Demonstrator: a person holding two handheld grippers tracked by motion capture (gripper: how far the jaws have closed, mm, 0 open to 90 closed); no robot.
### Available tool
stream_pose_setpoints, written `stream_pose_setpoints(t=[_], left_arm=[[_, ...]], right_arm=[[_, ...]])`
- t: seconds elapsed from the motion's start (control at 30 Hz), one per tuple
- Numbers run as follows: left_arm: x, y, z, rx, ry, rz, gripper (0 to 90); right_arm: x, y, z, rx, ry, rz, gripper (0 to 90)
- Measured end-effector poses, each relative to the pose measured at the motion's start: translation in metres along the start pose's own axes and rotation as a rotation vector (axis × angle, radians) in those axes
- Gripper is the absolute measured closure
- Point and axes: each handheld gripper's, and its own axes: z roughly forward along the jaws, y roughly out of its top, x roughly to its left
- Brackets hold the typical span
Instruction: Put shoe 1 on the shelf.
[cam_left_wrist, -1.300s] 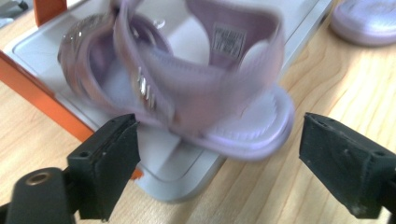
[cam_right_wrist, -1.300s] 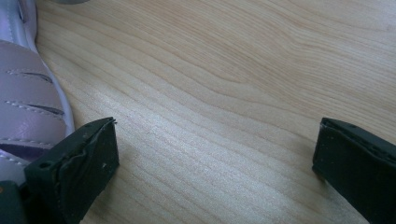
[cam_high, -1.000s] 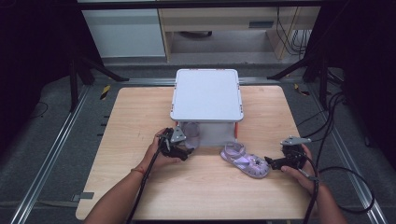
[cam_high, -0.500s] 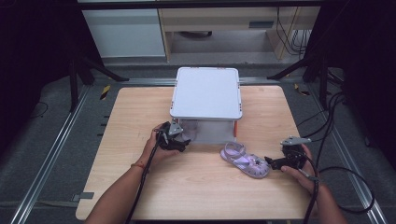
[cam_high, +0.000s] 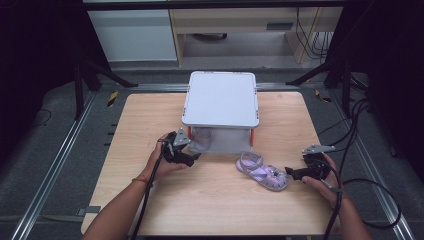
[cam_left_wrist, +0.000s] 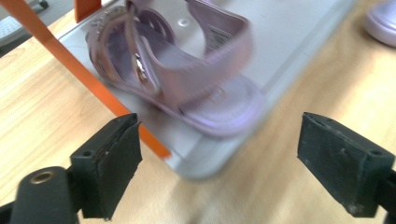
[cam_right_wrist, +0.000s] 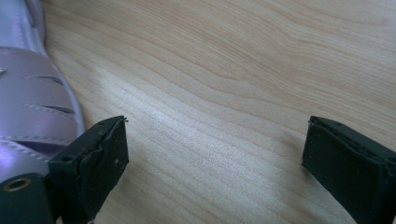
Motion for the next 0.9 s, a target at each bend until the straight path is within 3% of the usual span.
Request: stream_pose_setpoints(t=[0.13,0.23,0.43,0.57,0.63,0.7,0.77,0.83,0.9], left_arm=[[-0.008,-0.017,-0.019,0.054,-0.041,0.028,8.5],[-0.013,-0.032,-0.035,0.070,-0.063,0.025,8.2],[-0.022,-0.064,-0.060,0.107,-0.111,0.010,8.3],[-0.024,-0.080,-0.072,0.119,-0.109,-0.011,8.4],[-0.024,-0.088,-0.077,0.118,-0.107,-0.021,8.6],[-0.022,-0.095,-0.082,0.106,-0.110,-0.062,8.6],[-0.022,-0.101,-0.083,0.116,-0.099,-0.063,9.1],[-0.020,-0.105,-0.083,0.108,-0.103,-0.087,8.3],[-0.018,-0.106,-0.085,0.103,-0.097,-0.081,8.3]], right_arm=[[0.003,0.009,-0.013,-0.006,0.021,0.003,10.1],[0.018,0.025,-0.028,-0.036,0.045,-0.033,13.3],[0.058,0.055,-0.042,-0.070,0.124,-0.129,21.0],[0.089,0.075,-0.045,-0.080,0.162,-0.191,27.7],[0.106,0.085,-0.043,-0.063,0.170,-0.237,30.0],[0.124,0.094,-0.036,-0.035,0.210,-0.274,34.0],[0.138,0.100,-0.025,0.004,0.191,-0.305,37.5],[0.146,0.104,-0.014,0.041,0.191,-0.311,40.3],[0.151,0.107,0.000,0.097,0.174,-0.319,42.7]])
